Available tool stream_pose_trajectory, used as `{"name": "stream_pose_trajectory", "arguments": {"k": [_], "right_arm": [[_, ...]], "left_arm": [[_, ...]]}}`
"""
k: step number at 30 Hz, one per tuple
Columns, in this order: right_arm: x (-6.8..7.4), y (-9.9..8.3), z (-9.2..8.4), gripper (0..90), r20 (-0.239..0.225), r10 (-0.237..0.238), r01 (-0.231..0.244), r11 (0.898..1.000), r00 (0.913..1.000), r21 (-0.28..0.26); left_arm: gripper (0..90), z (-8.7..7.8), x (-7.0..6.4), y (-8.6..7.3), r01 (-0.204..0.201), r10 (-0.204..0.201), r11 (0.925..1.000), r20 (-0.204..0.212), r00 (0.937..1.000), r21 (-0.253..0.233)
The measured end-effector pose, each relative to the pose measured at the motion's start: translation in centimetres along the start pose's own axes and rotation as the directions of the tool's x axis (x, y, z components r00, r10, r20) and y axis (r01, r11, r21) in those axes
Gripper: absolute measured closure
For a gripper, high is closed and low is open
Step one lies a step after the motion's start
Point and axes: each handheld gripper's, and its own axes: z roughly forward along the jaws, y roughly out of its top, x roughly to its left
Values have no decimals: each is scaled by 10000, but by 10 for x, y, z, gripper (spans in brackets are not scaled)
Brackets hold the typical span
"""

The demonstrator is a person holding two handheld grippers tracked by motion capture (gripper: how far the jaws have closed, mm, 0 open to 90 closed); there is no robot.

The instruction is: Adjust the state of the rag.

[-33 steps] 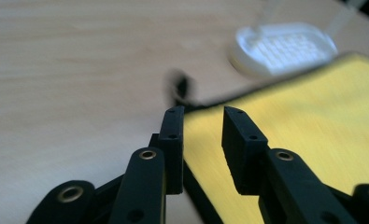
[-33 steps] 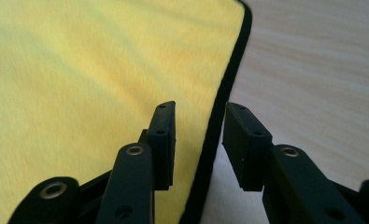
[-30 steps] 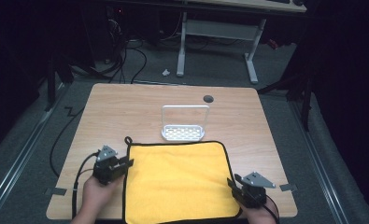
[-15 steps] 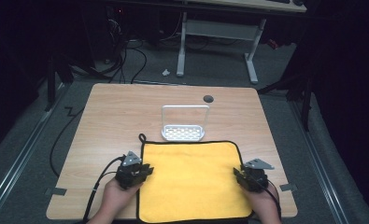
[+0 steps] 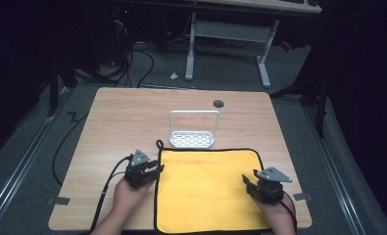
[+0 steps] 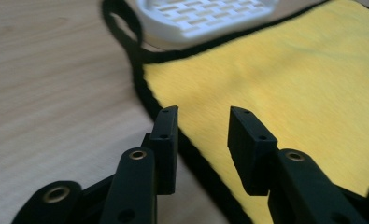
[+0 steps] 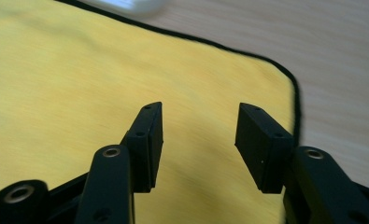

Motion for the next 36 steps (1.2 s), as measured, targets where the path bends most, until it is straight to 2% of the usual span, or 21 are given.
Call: {"name": "stream_pose_trajectory", "arguments": {"k": [3,5,6,7,9,11,12,14,16,19,20,25,29,33,36], "right_arm": [[33,11,-1,505,-806,-463,432,9983,9957,-404],[60,14,2,499,-1373,-883,821,9954,9866,-499],[69,15,4,499,-1530,-1058,987,9937,9826,-533],[83,14,7,499,-1769,-1293,1219,9912,9757,-522],[104,14,11,499,-2126,-1655,1591,9861,9630,-473],[123,14,14,495,-2442,-2024,1979,9793,9484,-431],[130,14,15,494,-2549,-2110,2077,9774,9437,-400],[149,14,19,490,-2908,-2356,2338,9714,9273,-413],[166,16,22,486,-3276,-2516,2505,9670,9107,-463],[192,18,29,494,-3645,-2845,2844,9571,8867,-553],[198,18,32,493,-3732,-2913,2935,9545,8808,-524],[221,19,36,470,-4233,-2869,2920,9549,8594,-543],[237,15,38,432,-4519,-2891,3006,9525,8439,-480],[243,9,44,436,-4513,-2871,3127,9497,8450,-187],[242,8,44,486,-4306,-3032,3225,9461,8501,-295]], "left_arm": [[554,13,16,11,415,-412,9990,-193,9990,145],[531,21,23,16,743,-740,9972,-250,9969,117],[528,24,26,18,943,-943,9955,-139,9954,-6],[523,29,28,20,1012,-1011,9948,-84,9948,71],[519,36,27,23,867,-869,9958,59,9962,286],[529,42,25,26,738,-738,9964,-18,9973,427],[544,44,25,27,749,-753,9959,81,9971,503],[597,49,23,30,564,-571,9962,75,9983,656],[807,51,21,29,352,-387,9965,448,9982,756],[841,50,24,28,408,-466,9957,695,9965,828],[842,50,24,28,478,-533,9955,667,9964,815],[841,47,26,27,834,-852,9950,313,9959,550],[841,45,25,26,784,-797,9959,286,9964,454],[840,45,26,26,821,-836,9958,367,9958,395],[839,45,25,26,815,-828,9960,381,9958,364]]}}
